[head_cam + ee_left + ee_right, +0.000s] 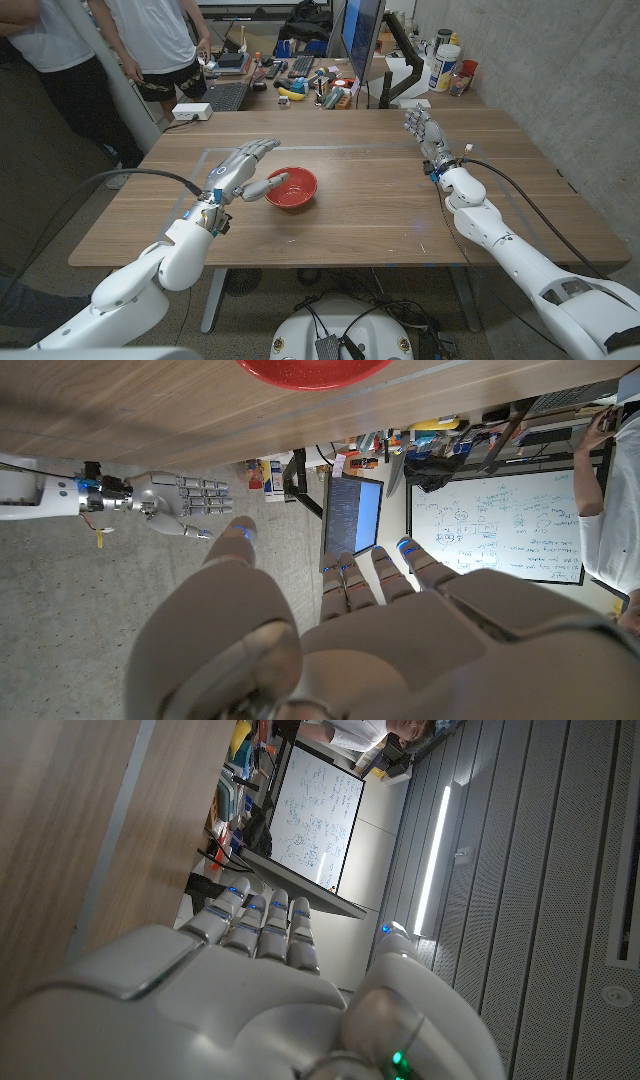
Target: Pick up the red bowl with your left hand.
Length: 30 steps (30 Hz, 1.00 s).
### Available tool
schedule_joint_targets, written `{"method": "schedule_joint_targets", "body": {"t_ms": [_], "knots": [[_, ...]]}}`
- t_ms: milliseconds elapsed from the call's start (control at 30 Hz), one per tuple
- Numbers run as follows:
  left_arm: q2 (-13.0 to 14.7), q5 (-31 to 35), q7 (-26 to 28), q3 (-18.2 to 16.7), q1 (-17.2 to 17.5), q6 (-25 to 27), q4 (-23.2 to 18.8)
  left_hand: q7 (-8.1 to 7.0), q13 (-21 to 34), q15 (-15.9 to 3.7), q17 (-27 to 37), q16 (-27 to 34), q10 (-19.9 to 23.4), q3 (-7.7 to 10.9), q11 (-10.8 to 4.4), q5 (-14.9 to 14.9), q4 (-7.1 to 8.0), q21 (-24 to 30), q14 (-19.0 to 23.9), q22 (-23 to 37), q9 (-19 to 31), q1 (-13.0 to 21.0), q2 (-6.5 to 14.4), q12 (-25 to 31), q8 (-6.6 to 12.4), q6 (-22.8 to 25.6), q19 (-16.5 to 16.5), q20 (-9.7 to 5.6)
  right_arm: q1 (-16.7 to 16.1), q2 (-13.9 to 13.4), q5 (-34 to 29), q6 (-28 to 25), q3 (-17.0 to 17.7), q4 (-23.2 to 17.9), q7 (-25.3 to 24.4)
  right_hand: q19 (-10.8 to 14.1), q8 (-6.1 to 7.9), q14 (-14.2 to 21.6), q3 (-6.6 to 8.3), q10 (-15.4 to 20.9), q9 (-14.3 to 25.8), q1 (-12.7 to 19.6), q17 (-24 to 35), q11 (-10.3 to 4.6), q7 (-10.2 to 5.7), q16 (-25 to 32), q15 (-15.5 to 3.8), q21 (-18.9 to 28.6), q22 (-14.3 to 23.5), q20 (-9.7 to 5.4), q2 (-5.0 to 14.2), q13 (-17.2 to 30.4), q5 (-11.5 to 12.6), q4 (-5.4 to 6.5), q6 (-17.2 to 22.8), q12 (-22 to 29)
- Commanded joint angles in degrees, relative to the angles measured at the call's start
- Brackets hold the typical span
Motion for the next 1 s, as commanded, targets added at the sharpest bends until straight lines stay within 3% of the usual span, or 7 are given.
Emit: {"method": "schedule_joint_targets", "body": {"t_ms": [33, 600, 667, 700, 767, 1000], "knots": [[1.09, 2.56, -1.51, 0.57, 0.47, 4.39, -1.87, -0.04, 0.14, -1.71, 0.09, 0.17, 0.9, 0.04, 0.09, -0.17, -0.38, 0.28, 0.57, 0.29, 0.24, 0.69, 0.14, 0.56, 0.27, 0.79, 0.01, 0.2, 0.6, 0.58, 0.24, 0.46, 0.03, 0.9, 0.23, 0.71, 0.0, 0.52, 0.08, 0.68, 0.25, -0.06, 0.15, 0.36, 0.22, 0.19, 0.09, -0.19, 0.28, -0.02, 0.31, 0.31, 0.44, -0.17, 0.4, -0.03], [2.62, 6.96, -2.97, 2.29, 0.6, 9.63, -3.88, -0.49, 0.15, -2.52, 0.06, 0.04, 1.61, -0.1, -0.27, -0.13, -0.59, 0.6, 0.46, 0.42, 0.24, 1.11, -0.14, 0.51, 0.41, 1.78, 0.64, -0.62, 1.32, 1.16, 0.59, 1.03, 0.05, 1.94, 0.92, 0.91, 0.02, 0.62, 0.01, 0.68, 0.25, -0.08, 0.14, 0.18, 0.32, 0.22, -0.06, -0.13, 0.28, 0.03, 0.3, 0.31, 0.46, -0.23, 0.6, -0.06], [2.83, 7.44, -3.24, 2.7, 0.43, 10.13, -3.97, -0.53, 0.15, -2.52, 0.05, 0.03, 1.78, -0.12, -0.21, -0.13, -0.63, 0.59, 0.46, 0.43, 0.24, 1.18, -0.19, 0.54, 0.43, 1.91, 0.61, -1.12, 1.33, 1.11, 0.58, 1.0, 0.07, 1.95, 0.9, 0.92, 0.01, 0.64, 0.01, 0.66, 0.25, -0.08, 0.14, 0.06, 0.28, 0.22, -0.04, -0.13, 0.27, 0.0, 0.31, 0.31, 0.46, -0.23, 0.6, -0.07], [3.01, 7.96, -3.58, 3.1, 0.27, 10.62, -4.05, -0.46, 0.15, -2.52, 0.01, 0.02, 2.34, -0.2, -0.03, -0.11, -0.77, 0.56, 0.56, 0.4, 0.24, 1.42, -0.39, 0.63, 0.41, 2.11, 0.58, -2.98, 1.32, 1.04, 0.59, 0.89, 0.09, 1.93, 0.87, 0.94, 0.03, 0.65, 0.0, 0.66, 0.25, -0.09, 0.14, 0.13, 0.3, 0.22, -0.04, -0.13, 0.27, 0.01, 0.31, 0.31, 0.47, -0.24, 0.66, -0.07], [3.24, 8.63, -4.06, 3.65, 0.04, 11.42, -4.26, -0.3, 0.15, -2.35, -0.02, 0.03, 2.65, -0.26, -0.03, -0.11, -0.84, 0.5, 0.67, 0.37, 0.24, 1.56, -0.51, 0.66, 0.58, 2.73, 0.5, -3.95, 1.34, 1.02, 0.67, 0.87, 0.12, 2.04, 0.97, 0.92, 0.01, 0.66, 0.0, 0.7, 0.25, -0.09, 0.14, 0.09, 0.26, 0.23, 0.02, -0.14, 0.27, 0.02, 0.31, 0.31, 0.47, -0.24, 0.63, -0.06], [4.05, 10.52, -5.48, 5.26, -0.74, 13.84, -4.79, -0.32, 0.15, -2.47, -0.06, 0.05, 3.57, -0.34, -0.16, -0.1, -0.91, 0.45, 0.84, 0.31, 0.25, 1.73, -0.66, 0.88, 0.73, 3.39, 0.46, -4.27, 1.37, 1.07, 0.77, 1.09, 0.18, 2.36, 1.15, 0.95, 0.02, 0.78, -0.02, 0.7, 0.25, -0.1, 0.14, 0.25, 0.24, 0.26, -0.01, -0.13, 0.27, 0.04, 0.32, 0.31, 0.47, -0.25, 0.68, -0.07]]}}
